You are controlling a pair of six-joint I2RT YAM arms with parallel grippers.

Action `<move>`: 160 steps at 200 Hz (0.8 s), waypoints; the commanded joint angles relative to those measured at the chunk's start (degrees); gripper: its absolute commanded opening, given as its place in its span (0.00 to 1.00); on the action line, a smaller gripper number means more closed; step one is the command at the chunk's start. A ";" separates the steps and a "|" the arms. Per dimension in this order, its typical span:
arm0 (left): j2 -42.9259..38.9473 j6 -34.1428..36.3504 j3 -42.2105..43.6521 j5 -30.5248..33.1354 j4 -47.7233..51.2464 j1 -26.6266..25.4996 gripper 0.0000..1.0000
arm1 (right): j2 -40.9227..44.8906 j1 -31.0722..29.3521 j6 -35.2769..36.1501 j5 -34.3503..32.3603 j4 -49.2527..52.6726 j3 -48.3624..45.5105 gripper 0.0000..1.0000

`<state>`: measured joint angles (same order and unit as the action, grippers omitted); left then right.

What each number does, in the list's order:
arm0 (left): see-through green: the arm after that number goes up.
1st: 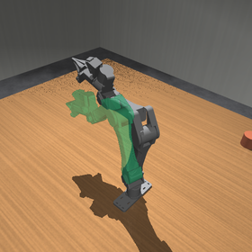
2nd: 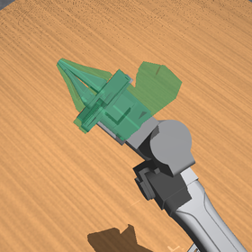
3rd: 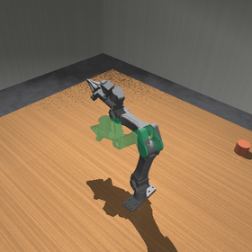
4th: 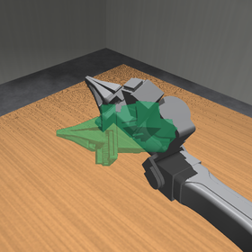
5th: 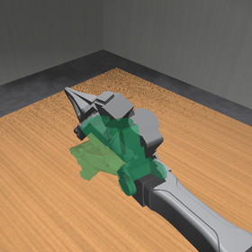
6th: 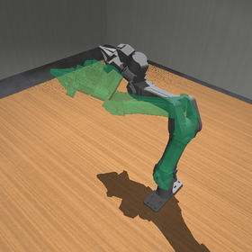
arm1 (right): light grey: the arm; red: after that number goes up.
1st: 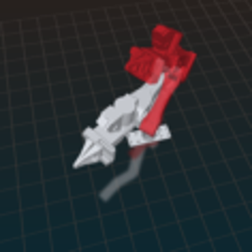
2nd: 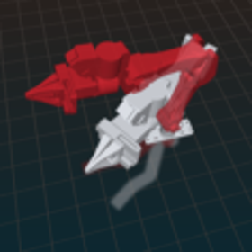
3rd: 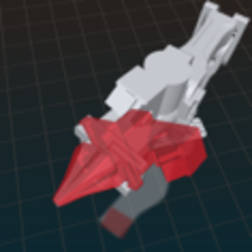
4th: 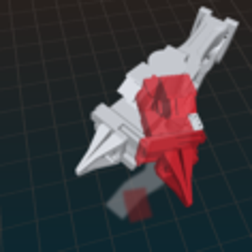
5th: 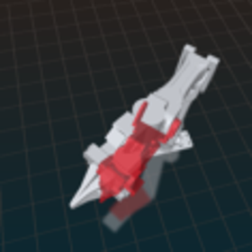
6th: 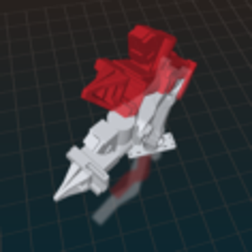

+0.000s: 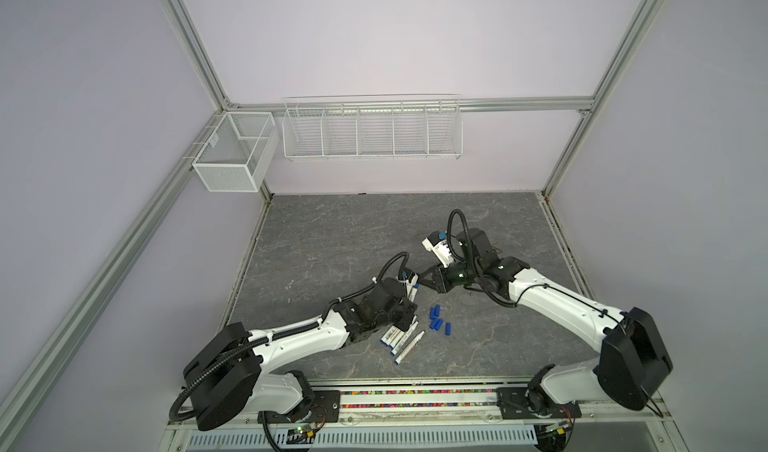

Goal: Insert the pens into the pen caps
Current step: 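Open the right gripper and draw it back from the capped marker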

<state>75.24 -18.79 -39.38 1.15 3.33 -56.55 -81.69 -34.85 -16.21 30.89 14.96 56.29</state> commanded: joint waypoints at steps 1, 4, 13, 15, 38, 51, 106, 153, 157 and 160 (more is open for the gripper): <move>-5.61 -1.38 -5.87 5.82 -23.57 2.05 0.00 | -3.41 2.08 0.37 -2.68 19.50 -5.58 0.07; -5.61 -1.66 -5.74 5.68 -23.53 2.06 0.00 | -3.14 2.31 0.10 -2.68 19.11 -6.33 0.07; -5.48 -2.26 -5.20 5.50 -23.48 2.06 0.00 | -2.51 2.67 -0.37 -2.51 17.94 -7.28 0.07; -5.46 -2.36 -5.06 5.35 -23.53 2.06 0.00 | -2.40 2.64 -0.44 -2.51 17.68 -7.34 0.07; -4.86 -3.84 -2.99 3.43 -25.47 2.06 0.00 | -0.97 2.64 -1.28 -1.07 14.67 -7.66 0.07; -4.24 -5.61 -1.99 2.82 -26.28 1.97 0.00 | -0.47 2.69 -1.44 -0.06 13.56 -7.52 0.07; -1.71 -9.50 0.53 3.37 -28.64 1.36 0.00 | 6.76 2.82 -2.50 -3.55 9.98 -7.72 0.13; 1.13 -10.48 -0.25 4.86 -27.75 1.07 0.00 | 16.80 2.71 -3.76 -11.31 5.72 -6.73 0.47; 1.36 -10.58 -0.39 4.98 -27.49 1.09 0.00 | 17.24 2.62 -3.88 -11.48 5.27 -6.65 0.49; 1.59 -10.57 -0.50 5.12 -27.30 0.97 0.00 | 17.53 2.60 -3.98 -11.54 4.95 -6.59 0.49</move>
<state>75.07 -27.90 -39.53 4.71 -23.49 -55.07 -67.09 -31.97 -19.70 23.29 23.64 48.64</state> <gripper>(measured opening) 0.120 0.452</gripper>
